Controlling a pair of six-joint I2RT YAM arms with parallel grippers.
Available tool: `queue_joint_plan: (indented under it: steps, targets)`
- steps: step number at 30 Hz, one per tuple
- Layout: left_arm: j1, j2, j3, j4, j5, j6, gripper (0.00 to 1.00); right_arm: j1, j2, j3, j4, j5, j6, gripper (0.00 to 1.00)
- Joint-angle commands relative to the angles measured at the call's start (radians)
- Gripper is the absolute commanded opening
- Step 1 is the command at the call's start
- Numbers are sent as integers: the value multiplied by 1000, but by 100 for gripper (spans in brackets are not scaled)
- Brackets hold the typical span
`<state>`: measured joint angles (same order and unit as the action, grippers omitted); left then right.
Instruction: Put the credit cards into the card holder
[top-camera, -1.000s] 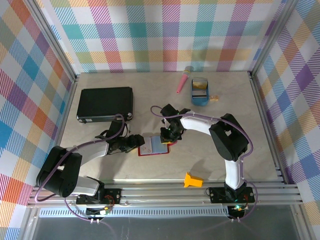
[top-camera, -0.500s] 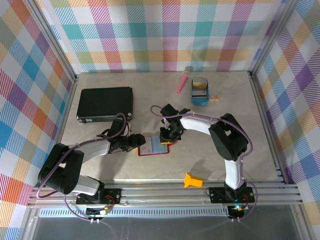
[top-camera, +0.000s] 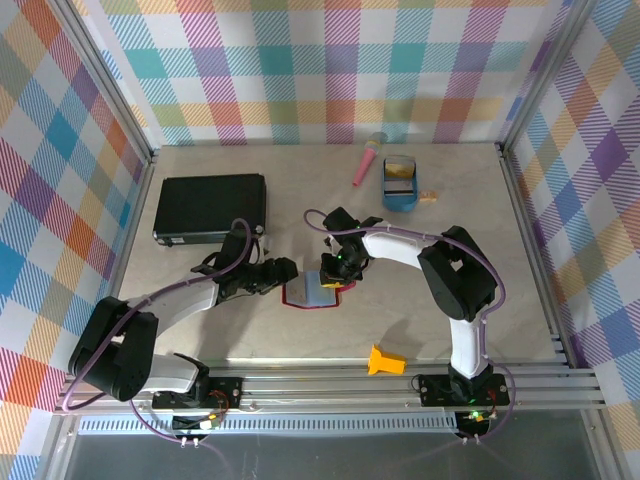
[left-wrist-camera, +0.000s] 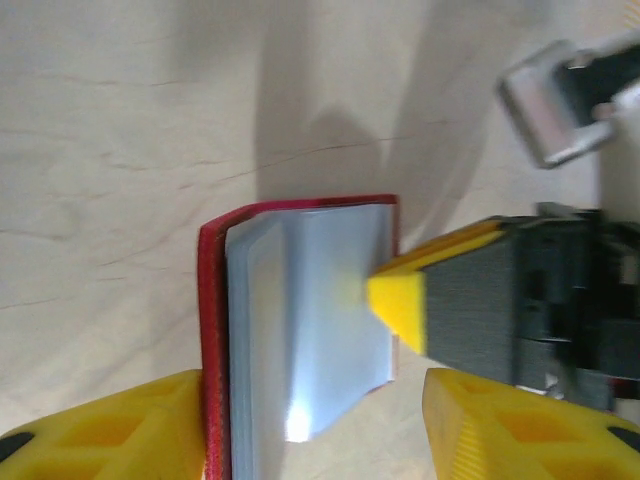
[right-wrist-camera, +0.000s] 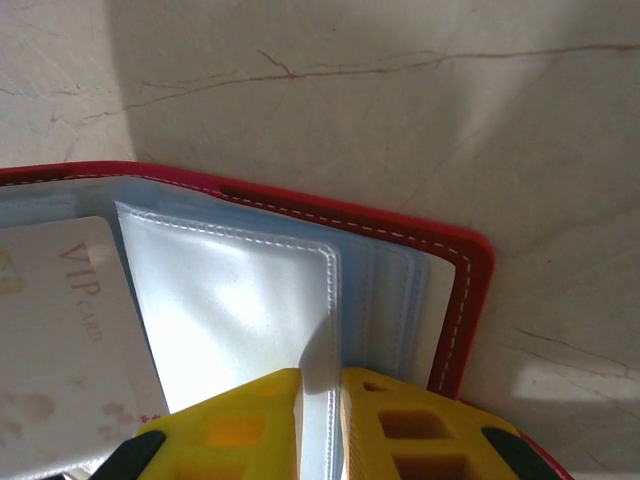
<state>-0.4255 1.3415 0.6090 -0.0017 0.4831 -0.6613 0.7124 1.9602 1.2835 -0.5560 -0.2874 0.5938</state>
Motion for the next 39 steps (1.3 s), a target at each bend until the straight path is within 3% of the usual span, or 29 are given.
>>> queue_joint_plan:
  steps: [1,19,28,39]
  targets:
    - [-27,-7,31,55,41,-54,57,-8,4,-30,3,-9,23,18]
    - [-172,205,139,162,0,-89,58,-93,-212,-110,28,-35,83,23]
    - [-202,291,166,172,-12,-82,58,-185,-370,-188,-18,23,69,25]
    - [-214,377,133,229,-9,-68,58,-234,-405,-263,-22,21,40,27]
